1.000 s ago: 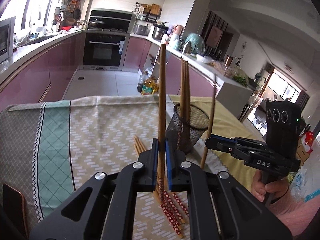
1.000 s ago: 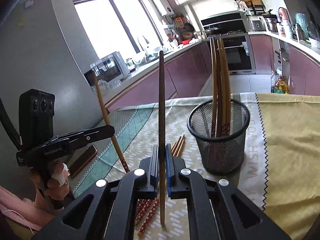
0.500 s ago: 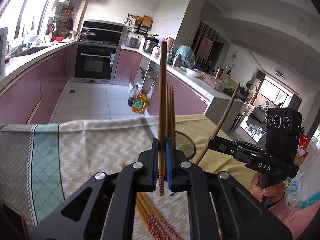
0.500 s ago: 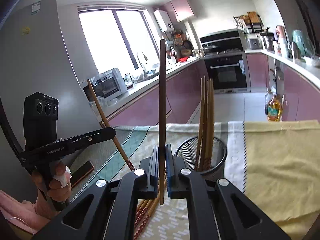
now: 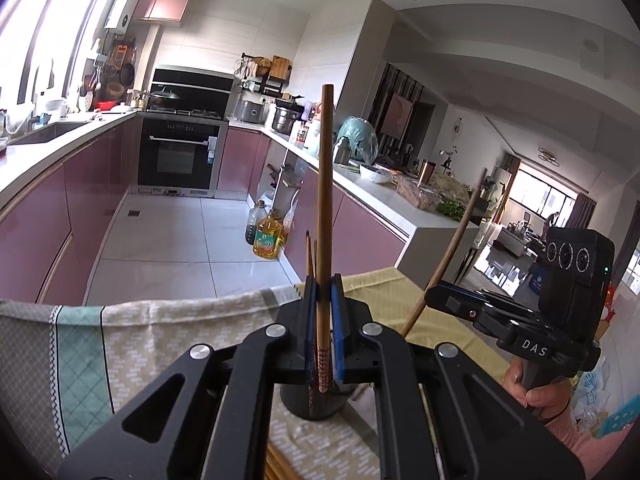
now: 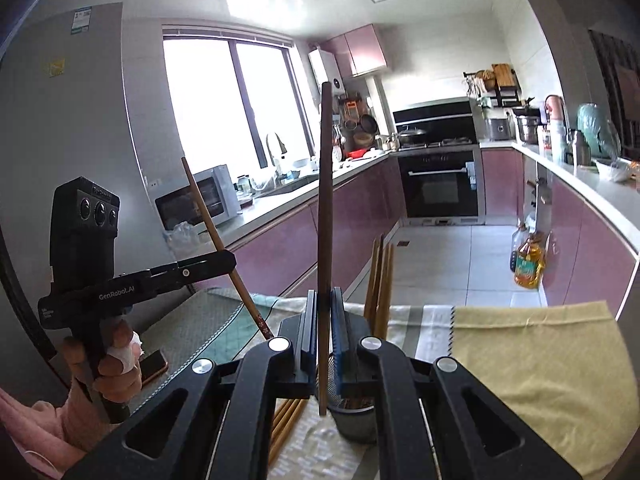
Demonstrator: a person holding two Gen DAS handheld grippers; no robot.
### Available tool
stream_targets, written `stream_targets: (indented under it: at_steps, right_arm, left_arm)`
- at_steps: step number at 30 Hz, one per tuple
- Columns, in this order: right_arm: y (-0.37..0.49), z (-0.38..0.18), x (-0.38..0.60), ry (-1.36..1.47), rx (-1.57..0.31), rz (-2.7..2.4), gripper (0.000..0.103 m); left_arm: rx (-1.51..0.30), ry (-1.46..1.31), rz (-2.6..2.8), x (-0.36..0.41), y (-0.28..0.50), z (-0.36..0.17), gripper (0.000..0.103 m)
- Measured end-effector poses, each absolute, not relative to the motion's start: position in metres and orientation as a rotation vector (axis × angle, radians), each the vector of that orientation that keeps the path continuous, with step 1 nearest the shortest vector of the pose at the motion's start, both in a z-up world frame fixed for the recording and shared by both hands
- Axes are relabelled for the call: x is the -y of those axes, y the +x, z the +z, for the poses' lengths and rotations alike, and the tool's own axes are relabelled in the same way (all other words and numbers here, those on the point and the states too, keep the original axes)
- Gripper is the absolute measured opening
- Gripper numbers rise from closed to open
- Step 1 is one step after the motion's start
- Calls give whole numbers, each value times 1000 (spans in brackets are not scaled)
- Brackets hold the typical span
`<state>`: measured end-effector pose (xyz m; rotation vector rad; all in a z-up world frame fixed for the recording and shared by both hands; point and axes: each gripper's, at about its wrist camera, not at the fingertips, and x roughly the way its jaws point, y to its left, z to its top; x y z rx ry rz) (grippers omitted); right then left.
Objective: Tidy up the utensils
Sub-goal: 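Lift both chopsticks upright and carry them over the mesh cup, then lower the chopsticks into the mesh cup and open both grippers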
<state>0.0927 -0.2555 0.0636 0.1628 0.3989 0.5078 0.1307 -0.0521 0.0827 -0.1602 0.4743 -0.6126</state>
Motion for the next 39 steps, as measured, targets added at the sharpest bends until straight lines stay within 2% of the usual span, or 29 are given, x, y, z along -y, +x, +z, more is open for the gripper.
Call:
stream_targets:
  at_steps: [13, 30, 39]
  right_arm:
    - [115, 62, 258, 150, -415, 481, 5]
    - [157, 13, 250, 149, -691, 477, 6]
    - [171, 3, 248, 148, -713, 448, 6]
  left_arm:
    - [-543, -80, -587, 85, 156, 64, 8]
    - [-736, 27, -594, 111, 182, 17, 8]
    - [-767, 30, -580, 117, 200, 6, 8]
